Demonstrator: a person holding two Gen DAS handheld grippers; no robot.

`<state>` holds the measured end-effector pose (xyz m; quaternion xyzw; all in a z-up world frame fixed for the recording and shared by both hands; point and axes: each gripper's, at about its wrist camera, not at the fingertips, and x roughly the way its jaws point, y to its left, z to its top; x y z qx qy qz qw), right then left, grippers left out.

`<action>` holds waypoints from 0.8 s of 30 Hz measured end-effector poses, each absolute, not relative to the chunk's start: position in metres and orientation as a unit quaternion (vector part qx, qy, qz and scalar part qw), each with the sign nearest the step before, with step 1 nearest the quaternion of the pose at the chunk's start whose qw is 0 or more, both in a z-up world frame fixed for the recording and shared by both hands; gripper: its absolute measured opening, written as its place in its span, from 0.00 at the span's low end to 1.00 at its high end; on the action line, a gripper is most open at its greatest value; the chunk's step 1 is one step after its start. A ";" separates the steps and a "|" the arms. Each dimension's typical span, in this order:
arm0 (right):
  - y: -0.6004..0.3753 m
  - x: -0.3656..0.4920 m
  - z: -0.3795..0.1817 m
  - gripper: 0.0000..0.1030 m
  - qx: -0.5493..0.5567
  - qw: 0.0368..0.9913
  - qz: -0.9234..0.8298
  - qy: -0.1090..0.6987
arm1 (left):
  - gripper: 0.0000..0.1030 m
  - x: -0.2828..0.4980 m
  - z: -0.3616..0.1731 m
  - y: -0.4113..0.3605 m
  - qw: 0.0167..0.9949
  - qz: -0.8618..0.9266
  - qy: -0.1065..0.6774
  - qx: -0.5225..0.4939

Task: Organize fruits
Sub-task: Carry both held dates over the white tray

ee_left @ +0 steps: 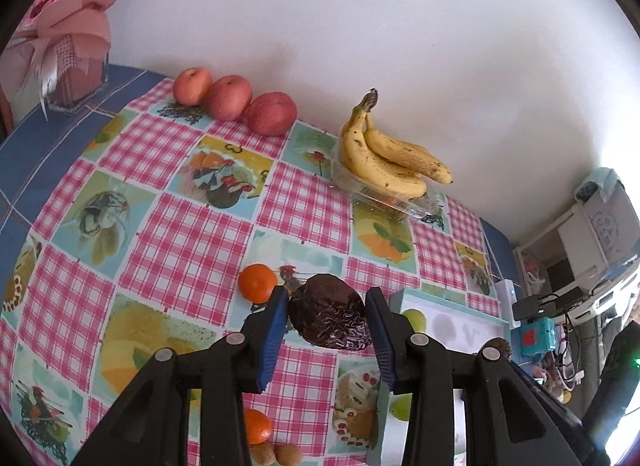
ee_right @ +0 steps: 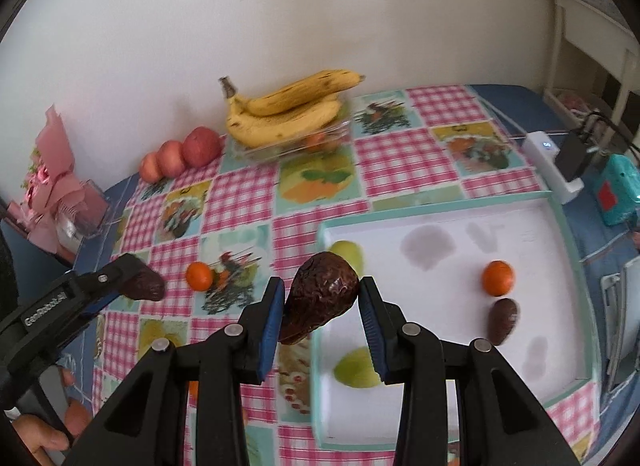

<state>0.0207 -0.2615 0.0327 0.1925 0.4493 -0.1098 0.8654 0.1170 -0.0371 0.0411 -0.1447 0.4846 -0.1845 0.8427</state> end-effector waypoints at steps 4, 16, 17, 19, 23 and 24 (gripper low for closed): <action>-0.285 0.011 0.036 0.38 0.192 0.863 -0.144 0.445 | 0.41 0.114 0.042 -0.048 0.842 -0.193 0.485 -0.136; -0.360 -0.028 0.039 0.38 0.197 0.842 -0.252 0.434 | 0.41 0.083 0.041 -0.124 0.825 -0.259 0.497 -0.070; -0.363 -0.031 0.040 0.38 0.198 0.841 -0.257 0.433 | 0.41 0.080 0.041 -0.131 0.823 -0.266 0.498 -0.063; -0.368 -0.035 0.041 0.38 0.199 0.840 -0.265 0.431 | 0.41 0.072 0.039 -0.147 0.819 -0.280 0.499 -0.048; -0.373 -0.037 0.040 0.38 0.203 0.838 -0.268 0.431 | 0.41 0.064 0.031 -0.170 0.813 -0.294 0.502 -0.022; -0.374 -0.037 0.038 0.38 0.203 0.837 -0.267 0.432 | 0.41 0.063 0.028 -0.175 0.813 -0.297 0.501 -0.017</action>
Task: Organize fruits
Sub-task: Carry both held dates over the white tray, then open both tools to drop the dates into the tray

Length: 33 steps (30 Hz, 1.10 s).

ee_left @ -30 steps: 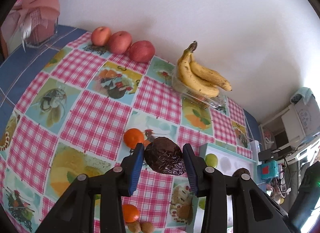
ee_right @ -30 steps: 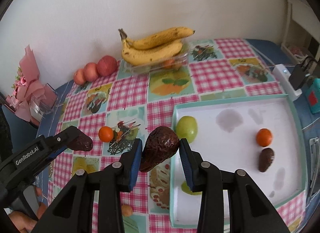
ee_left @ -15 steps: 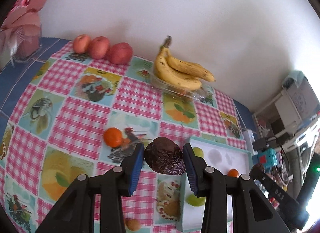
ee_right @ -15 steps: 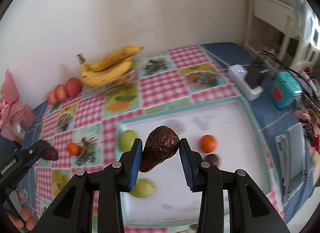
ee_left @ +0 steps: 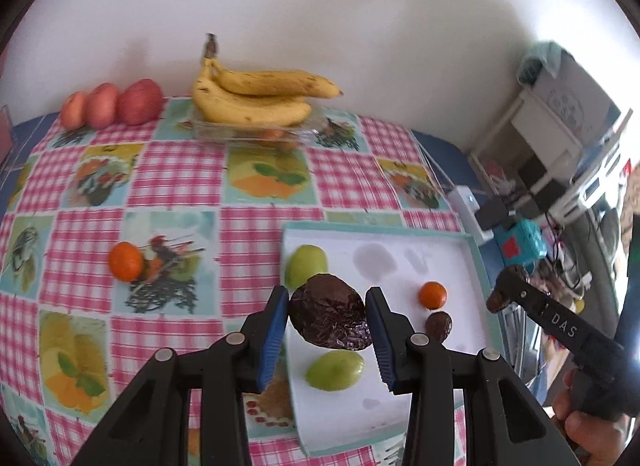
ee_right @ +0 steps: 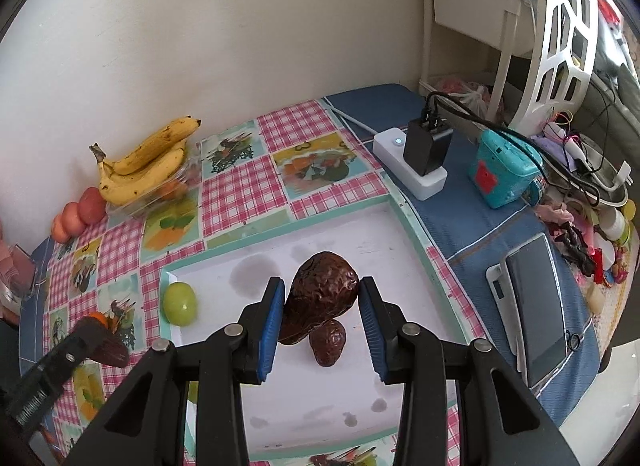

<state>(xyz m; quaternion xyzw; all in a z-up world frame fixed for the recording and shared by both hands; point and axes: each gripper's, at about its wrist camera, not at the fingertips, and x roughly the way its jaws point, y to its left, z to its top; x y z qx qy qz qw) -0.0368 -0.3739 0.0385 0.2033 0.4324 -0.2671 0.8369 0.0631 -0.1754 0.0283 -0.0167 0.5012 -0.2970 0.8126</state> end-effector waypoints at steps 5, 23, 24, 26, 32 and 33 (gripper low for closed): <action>-0.380 -0.030 0.019 0.38 0.212 0.825 -0.265 0.452 | 0.41 0.066 -0.002 -0.204 0.798 -0.310 0.517 -0.002; -0.422 -0.032 -0.047 0.38 0.254 0.771 -0.304 0.499 | 0.41 0.074 -0.053 -0.229 0.788 -0.302 0.536 0.020; -0.423 -0.032 -0.050 0.38 0.256 0.769 -0.304 0.500 | 0.41 0.074 -0.054 -0.230 0.788 -0.301 0.537 0.022; -0.424 -0.032 -0.054 0.38 0.257 0.767 -0.303 0.504 | 0.41 0.074 -0.057 -0.231 0.787 -0.299 0.539 0.025; -0.425 -0.032 -0.062 0.38 0.261 0.761 -0.304 0.510 | 0.41 0.074 -0.058 -0.234 0.790 -0.298 0.535 0.034; -0.425 -0.031 -0.062 0.38 0.261 0.762 -0.305 0.509 | 0.41 0.074 -0.057 -0.234 0.790 -0.298 0.535 0.036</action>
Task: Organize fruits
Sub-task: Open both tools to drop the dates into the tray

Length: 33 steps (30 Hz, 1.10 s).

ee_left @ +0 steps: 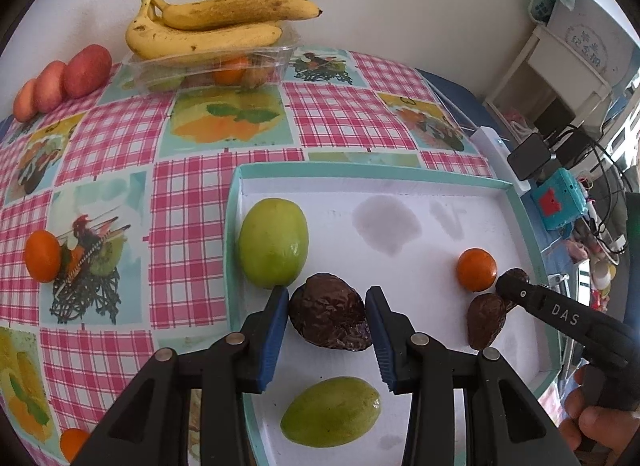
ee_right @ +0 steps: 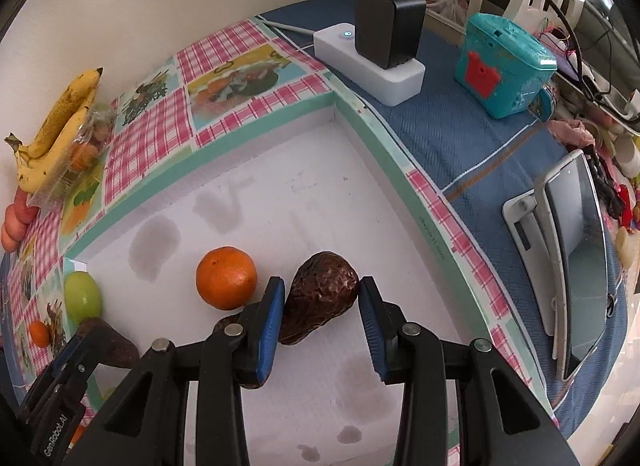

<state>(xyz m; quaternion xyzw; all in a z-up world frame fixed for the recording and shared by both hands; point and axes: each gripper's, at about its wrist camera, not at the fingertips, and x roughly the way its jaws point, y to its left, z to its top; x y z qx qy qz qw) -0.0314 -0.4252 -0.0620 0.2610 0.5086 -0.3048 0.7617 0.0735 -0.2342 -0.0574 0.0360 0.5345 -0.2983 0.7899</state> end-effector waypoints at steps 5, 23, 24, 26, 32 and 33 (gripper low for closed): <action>-0.425 -0.031 -0.062 0.39 0.260 0.762 -0.305 0.509 | 0.42 0.075 -0.057 -0.236 0.788 -0.298 0.537 0.039; -0.424 -0.028 -0.049 0.76 0.240 0.769 -0.311 0.504 | 0.82 0.071 -0.025 -0.230 0.803 -0.279 0.524 0.056; -0.423 -0.029 -0.046 0.76 0.238 0.770 -0.312 0.503 | 0.84 0.072 -0.023 -0.227 0.806 -0.270 0.523 0.059; -0.421 -0.029 -0.043 0.77 0.232 0.773 -0.313 0.501 | 0.90 0.075 -0.020 -0.220 0.812 -0.254 0.522 0.056; -0.413 -0.031 -0.030 0.91 0.228 0.786 -0.307 0.486 | 1.00 0.087 -0.019 -0.191 0.832 -0.189 0.520 0.052; -0.410 -0.030 -0.027 0.91 0.225 0.789 -0.304 0.484 | 1.00 0.091 -0.019 -0.183 0.835 -0.177 0.519 0.048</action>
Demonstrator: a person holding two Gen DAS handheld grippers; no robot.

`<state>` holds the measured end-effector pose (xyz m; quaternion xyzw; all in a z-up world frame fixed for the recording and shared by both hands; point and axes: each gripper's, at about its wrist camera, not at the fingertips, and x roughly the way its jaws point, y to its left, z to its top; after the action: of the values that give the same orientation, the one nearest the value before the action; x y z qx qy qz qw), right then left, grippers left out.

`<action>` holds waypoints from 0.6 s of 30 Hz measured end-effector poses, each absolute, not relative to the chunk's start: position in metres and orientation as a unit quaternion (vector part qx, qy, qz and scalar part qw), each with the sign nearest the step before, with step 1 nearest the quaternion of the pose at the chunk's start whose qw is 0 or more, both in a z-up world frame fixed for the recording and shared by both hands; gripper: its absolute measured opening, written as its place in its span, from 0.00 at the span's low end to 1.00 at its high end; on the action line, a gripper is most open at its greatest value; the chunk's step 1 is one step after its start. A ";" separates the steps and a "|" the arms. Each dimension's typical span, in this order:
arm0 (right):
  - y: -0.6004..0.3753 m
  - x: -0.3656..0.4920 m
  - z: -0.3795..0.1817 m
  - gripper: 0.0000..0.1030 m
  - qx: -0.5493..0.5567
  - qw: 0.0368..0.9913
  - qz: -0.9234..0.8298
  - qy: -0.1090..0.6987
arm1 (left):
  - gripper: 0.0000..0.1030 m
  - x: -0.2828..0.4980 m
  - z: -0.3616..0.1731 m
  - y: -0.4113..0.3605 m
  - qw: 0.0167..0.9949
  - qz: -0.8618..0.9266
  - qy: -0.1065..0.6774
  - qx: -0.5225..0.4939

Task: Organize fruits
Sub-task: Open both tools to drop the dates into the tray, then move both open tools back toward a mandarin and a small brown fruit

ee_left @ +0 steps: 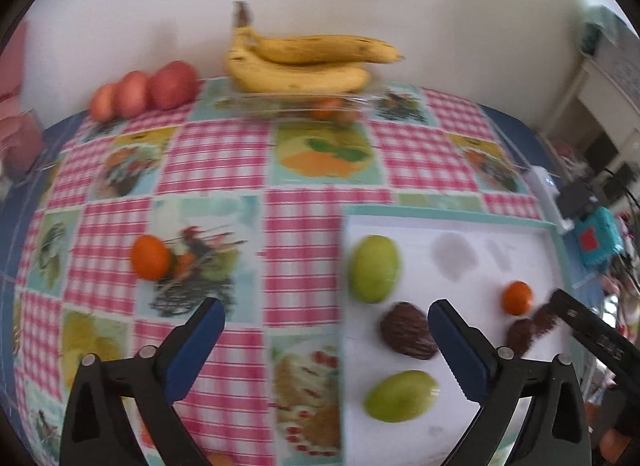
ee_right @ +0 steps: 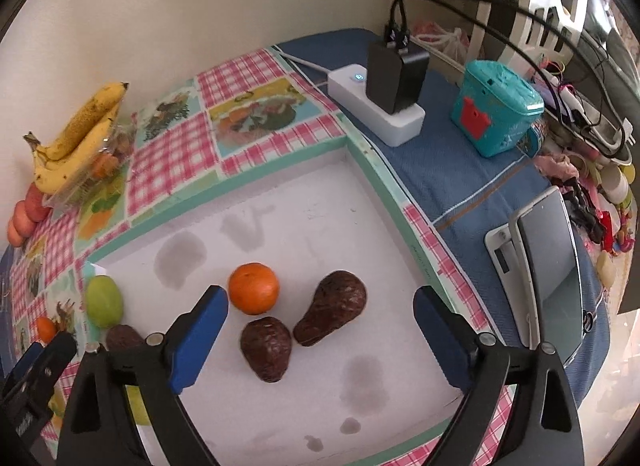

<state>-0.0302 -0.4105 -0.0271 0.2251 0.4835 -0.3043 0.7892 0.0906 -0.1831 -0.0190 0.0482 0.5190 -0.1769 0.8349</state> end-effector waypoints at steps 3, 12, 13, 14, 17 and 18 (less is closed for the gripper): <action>-0.401 -0.028 -0.020 0.91 0.219 0.798 -0.296 0.477 | 1.00 0.098 -0.018 -0.162 0.842 -0.147 0.518 0.036; -0.370 -0.022 0.008 0.92 0.226 0.831 -0.249 0.443 | 1.00 0.113 0.004 -0.089 0.868 -0.076 0.492 0.002; -0.366 -0.020 0.011 0.92 0.228 0.835 -0.240 0.440 | 1.00 0.113 0.005 -0.084 0.869 -0.070 0.491 0.002; -0.363 -0.019 0.013 0.92 0.229 0.837 -0.234 0.438 | 1.00 0.113 0.007 -0.075 0.870 -0.063 0.489 0.000; -0.353 -0.014 0.020 0.92 0.225 0.843 -0.222 0.435 | 1.00 0.113 0.013 -0.054 0.874 -0.049 0.483 -0.016; -0.349 -0.013 0.021 0.92 0.222 0.845 -0.218 0.436 | 1.00 0.112 0.015 -0.047 0.875 -0.046 0.481 -0.024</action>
<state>-0.0128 -0.3488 0.0210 0.2217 0.4360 -0.2176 0.8446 0.1122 -0.0467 0.0149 -0.0243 0.4809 -0.0459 0.8752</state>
